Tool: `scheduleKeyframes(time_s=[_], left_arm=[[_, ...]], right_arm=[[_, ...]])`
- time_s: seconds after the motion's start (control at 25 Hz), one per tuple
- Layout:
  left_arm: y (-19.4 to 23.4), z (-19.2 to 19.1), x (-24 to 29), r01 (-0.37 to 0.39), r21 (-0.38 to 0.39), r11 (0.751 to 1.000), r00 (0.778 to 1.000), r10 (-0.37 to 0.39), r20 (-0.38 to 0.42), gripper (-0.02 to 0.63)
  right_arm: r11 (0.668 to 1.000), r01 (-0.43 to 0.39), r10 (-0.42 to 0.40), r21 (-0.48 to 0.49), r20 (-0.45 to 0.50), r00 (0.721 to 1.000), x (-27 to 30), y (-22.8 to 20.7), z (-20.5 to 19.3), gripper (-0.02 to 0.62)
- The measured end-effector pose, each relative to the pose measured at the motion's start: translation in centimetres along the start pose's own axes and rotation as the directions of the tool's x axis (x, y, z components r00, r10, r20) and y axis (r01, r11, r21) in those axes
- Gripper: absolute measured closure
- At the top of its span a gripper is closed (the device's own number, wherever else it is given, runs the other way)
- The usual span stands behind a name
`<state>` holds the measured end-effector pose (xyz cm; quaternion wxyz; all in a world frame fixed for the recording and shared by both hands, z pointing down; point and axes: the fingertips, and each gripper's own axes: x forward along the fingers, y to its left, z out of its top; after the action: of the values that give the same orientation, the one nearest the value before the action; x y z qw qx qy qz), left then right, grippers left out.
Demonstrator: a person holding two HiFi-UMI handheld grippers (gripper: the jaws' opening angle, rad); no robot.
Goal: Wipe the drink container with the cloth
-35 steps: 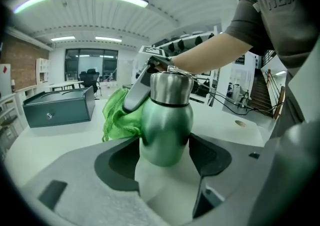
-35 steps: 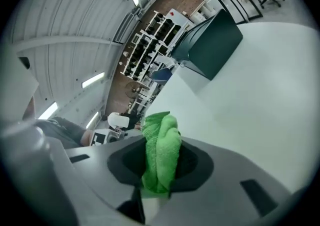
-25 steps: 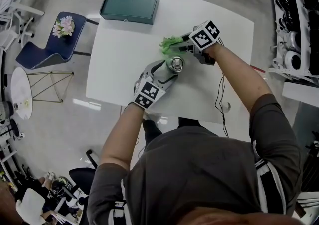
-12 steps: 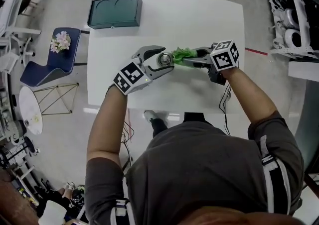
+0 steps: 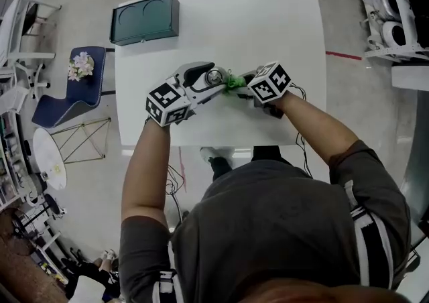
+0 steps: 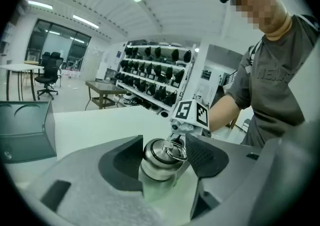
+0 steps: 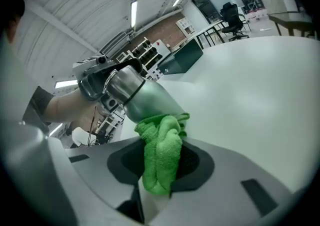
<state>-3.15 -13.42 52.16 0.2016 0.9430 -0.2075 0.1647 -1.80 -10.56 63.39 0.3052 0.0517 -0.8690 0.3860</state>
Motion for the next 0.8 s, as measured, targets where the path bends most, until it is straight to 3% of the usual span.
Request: scheduleKeyframes(time_s=[0.2,0.32,0.44,0.56,0.68,0.8], left_arm=[[0.6,0.0,-0.6,-0.106,-0.134,0.985,0.993,0.112,0.036,0.363],[1.3,0.2,-0.9,-0.217,-0.215,0.952,0.971,0.233,0.055,0.37],[1.7,0.1,-1.0,-0.29,-0.276,0.916,0.947,0.317,0.057,0.37],[1.7,0.0,-1.0,-0.295,-0.3,0.907,0.945,0.323,0.047,0.37],[1.7,-0.1,-0.9,-0.285,-0.3,0.91,0.95,0.311,0.038,0.37],[1.6,-0.1,-1.0,-0.266,-0.263,0.927,0.96,0.28,0.017,0.369]], right_arm=[[0.999,-0.036,0.035,0.031,0.044,0.998,-1.6,2.8,0.4,0.497],[0.997,-0.082,0.081,0.01,0.091,0.993,-2.2,5.7,1.3,0.499],[0.998,-0.057,0.057,-0.004,0.093,0.994,-0.9,5.7,1.4,0.499],[0.999,-0.007,0.005,0.04,0.057,0.998,1.1,3.5,-0.1,0.499],[0.988,-0.048,0.036,0.145,0.087,0.996,2.1,2.6,-0.5,0.5],[0.989,-0.06,0.049,0.138,0.077,0.996,1.8,2.8,-0.4,0.499]])
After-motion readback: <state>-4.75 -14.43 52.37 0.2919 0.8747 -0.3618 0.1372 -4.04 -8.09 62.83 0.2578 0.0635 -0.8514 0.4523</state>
